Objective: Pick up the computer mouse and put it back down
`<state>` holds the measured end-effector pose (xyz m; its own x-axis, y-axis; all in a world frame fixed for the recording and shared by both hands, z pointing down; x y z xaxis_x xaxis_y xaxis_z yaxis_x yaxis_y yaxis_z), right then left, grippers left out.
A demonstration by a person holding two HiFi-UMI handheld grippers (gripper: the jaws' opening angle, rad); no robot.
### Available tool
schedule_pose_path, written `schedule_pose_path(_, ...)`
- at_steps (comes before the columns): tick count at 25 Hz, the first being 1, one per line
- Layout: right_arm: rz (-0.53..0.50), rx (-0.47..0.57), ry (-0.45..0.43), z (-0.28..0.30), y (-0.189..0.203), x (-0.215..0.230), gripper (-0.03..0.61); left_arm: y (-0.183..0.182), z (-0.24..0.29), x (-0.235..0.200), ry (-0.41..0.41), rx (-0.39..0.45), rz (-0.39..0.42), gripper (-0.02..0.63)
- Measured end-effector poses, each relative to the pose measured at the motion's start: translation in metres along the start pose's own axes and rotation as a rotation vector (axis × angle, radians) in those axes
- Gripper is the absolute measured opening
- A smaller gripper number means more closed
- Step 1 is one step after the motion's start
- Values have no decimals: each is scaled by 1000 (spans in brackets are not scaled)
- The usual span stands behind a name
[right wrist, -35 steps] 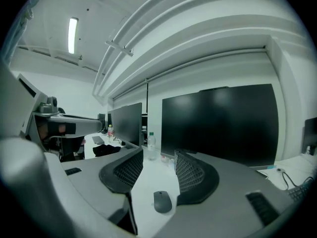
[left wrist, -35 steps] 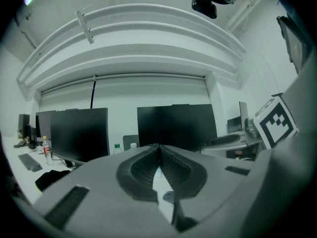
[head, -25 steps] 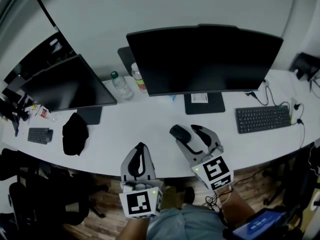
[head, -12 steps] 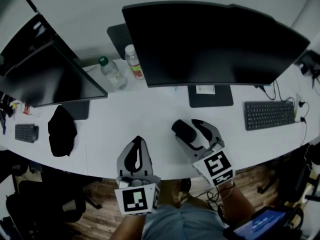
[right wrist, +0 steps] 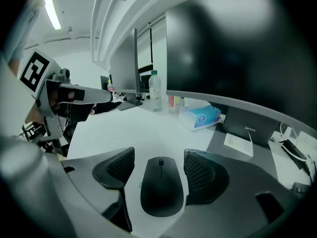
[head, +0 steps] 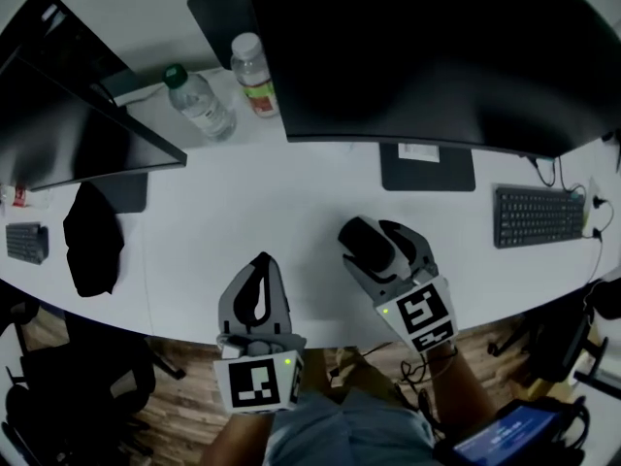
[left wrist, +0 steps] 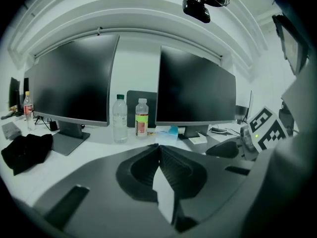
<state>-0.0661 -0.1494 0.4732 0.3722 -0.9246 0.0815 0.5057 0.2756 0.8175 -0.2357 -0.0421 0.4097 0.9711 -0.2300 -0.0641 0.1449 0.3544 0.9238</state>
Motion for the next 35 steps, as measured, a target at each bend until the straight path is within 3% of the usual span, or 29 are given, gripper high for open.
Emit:
schedule_pose_path(10,43,-116,-40,20,36,11,347,27,22,-6,-8,-77,-26,5)
schedule_pose_path(17,14,-153,-53,24,39,11,348,34,30,-5,-11,-99,-35,5)
schedule_pose_path(21,-22,-177,-82,26,38,9,314,32,30,-3,-8,-96,-28,5)
schedule_pose_path(27,-2,-166,-80,24,35,10,304,23,27,-4,-8,-74,-13,5)
schedule_pose_path(35,31,-66,-37,4,7,8,302,2,14,0,7,-15,10,5)
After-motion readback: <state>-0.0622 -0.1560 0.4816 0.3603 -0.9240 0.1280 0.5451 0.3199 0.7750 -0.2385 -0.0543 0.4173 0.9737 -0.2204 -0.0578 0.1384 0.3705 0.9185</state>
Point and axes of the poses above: the fingertips, and each gripper's own axes: z forward along the fingers, x to its right, y out of its underside, the point moved 8 cm from there along -z, backward along the fingers, and after that the axes turned 6 degrees about -y, right-handed, at the moved point
